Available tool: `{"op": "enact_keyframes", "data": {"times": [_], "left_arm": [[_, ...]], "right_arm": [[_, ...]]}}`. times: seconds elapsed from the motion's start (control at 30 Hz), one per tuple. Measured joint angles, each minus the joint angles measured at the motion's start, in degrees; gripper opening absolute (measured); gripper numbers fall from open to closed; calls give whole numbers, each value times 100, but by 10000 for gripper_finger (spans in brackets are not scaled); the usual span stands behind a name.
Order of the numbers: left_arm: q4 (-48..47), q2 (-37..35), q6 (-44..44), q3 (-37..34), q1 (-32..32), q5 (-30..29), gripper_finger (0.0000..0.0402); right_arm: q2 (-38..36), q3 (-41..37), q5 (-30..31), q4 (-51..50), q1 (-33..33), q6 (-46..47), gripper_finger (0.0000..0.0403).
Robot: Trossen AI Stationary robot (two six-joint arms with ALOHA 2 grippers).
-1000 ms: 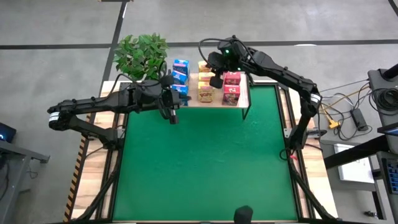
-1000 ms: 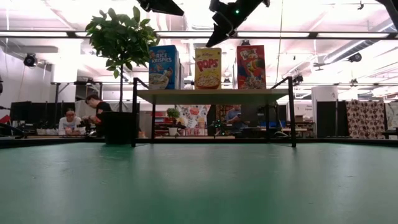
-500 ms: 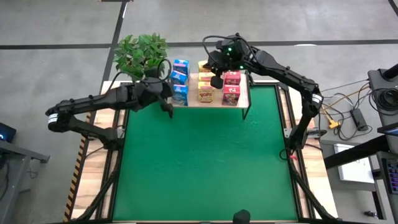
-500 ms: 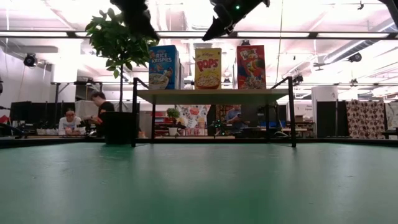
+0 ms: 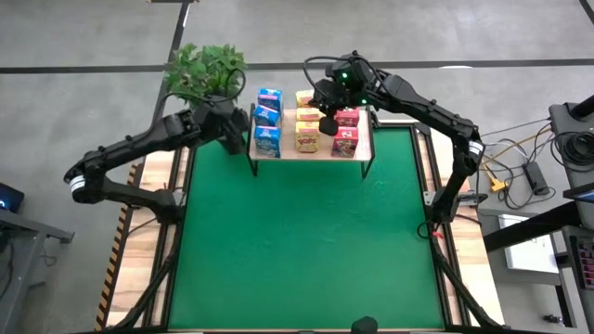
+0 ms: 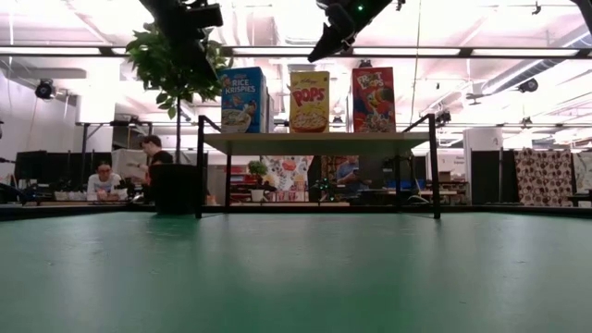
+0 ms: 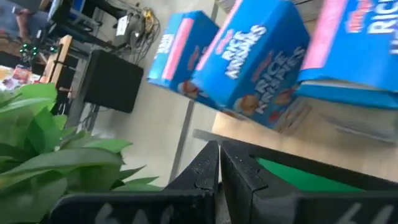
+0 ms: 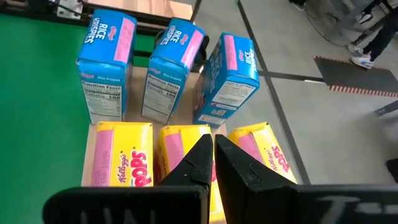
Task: Stack cereal on shelf
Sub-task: Put the red cereal box on the shelf
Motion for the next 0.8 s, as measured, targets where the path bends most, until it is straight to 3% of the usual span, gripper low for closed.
{"op": "enact_keyframes", "data": {"times": [0.8], "left_arm": [[396, 499, -536, 15, 135, 271, 0]], "right_arm": [[0, -71, -129, -232, 0, -39, 9]]}}
